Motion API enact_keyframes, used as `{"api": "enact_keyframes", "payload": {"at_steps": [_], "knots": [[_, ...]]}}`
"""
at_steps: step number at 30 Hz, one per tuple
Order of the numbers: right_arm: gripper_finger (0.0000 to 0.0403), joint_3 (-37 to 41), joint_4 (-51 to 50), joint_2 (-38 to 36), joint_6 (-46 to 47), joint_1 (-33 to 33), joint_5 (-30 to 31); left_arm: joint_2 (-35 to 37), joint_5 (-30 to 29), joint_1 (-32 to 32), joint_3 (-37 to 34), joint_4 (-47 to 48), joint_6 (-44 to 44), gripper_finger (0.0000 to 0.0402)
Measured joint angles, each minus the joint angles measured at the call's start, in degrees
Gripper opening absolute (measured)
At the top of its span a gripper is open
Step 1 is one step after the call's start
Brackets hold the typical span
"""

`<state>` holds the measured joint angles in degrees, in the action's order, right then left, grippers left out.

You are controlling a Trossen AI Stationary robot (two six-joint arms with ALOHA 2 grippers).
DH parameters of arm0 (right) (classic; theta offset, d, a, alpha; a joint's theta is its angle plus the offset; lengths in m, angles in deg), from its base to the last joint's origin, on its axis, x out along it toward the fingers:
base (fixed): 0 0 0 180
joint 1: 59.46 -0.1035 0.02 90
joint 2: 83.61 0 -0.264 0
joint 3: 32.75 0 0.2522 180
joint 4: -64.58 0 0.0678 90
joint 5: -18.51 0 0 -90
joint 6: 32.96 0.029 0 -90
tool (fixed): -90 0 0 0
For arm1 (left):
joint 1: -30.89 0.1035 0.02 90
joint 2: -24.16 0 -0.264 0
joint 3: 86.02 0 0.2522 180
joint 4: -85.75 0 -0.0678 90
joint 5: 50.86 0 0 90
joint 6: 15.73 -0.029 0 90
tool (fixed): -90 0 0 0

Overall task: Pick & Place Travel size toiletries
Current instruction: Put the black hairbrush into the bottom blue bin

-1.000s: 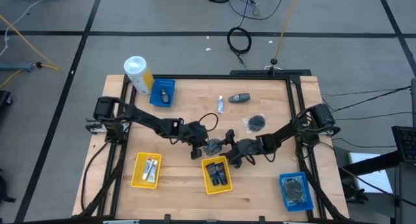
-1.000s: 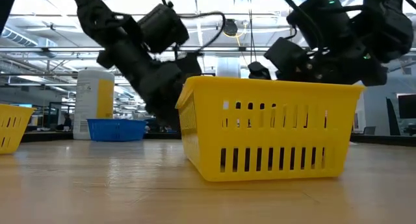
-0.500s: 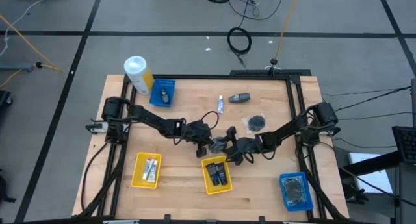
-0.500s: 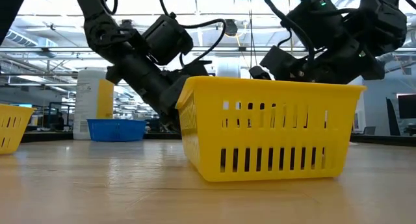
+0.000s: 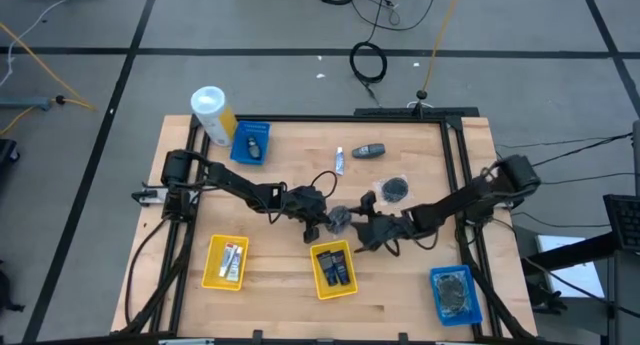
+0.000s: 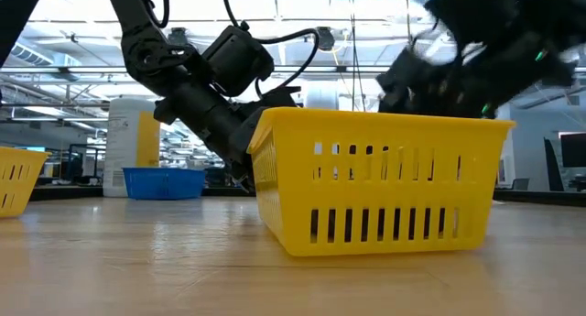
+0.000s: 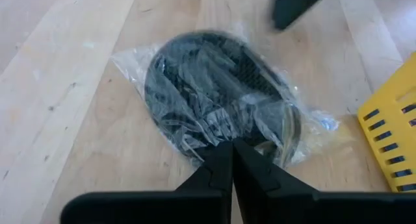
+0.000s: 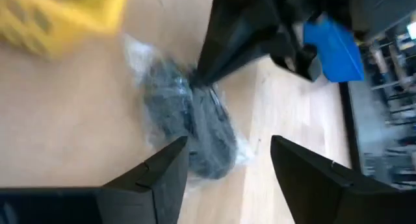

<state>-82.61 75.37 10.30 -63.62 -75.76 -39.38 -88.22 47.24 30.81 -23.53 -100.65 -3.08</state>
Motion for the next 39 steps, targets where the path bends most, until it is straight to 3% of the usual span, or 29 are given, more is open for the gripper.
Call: {"api": "enact_keyframes", "payload": {"at_steps": [4, 9, 11, 14, 19, 28, 33, 39], "knots": [[0.0214, -0.1, -8.4, -3.6, 6.9, -0.5, -0.4, 0.0, 0.0, -0.1, 0.0, -0.4, 0.1, 0.0007], [0.0258, -0.1, -11.1, -2.2, 9.2, 0.1, -4.3, -0.1, 0.1, -0.1, -0.1, -1.7, 1.2, 0.0008], [0.0281, -0.1, -9.7, 0.0, 6.8, 0.2, -5.1, -0.2, 0.1, -0.1, -0.2, -2.6, 1.6, 0.0013], [0.0302, -0.3, -3.8, 3.7, -0.5, 0.0, -0.4, -0.2, 1.5, -0.1, -0.2, -3.8, 1.6, 0.0007], [0.0295, -0.4, 7.8, 8.6, -10.1, 0.1, 2.5, -0.3, 2.9, -0.2, -0.3, -6.6, 1.7, 0.0008], [0.0243, -0.3, 12.2, 8.9, -13.4, 0.0, 3.5, -0.3, 3.0, -0.8, -0.3, -8.7, 3.1, 0.0008], [0.0165, -0.3, 12.2, 8.8, -10.5, 0.6, -1.9, -0.3, 2.6, -1.2, 0.0, -10.6, 3.2, 0.0027], [0.0059, -0.3, 12.1, 8.8, -8.9, 0.5, -1.7, 3.7, 3.1, -0.1, 0.1, -8.3, 4.0, 0.0061]]}}
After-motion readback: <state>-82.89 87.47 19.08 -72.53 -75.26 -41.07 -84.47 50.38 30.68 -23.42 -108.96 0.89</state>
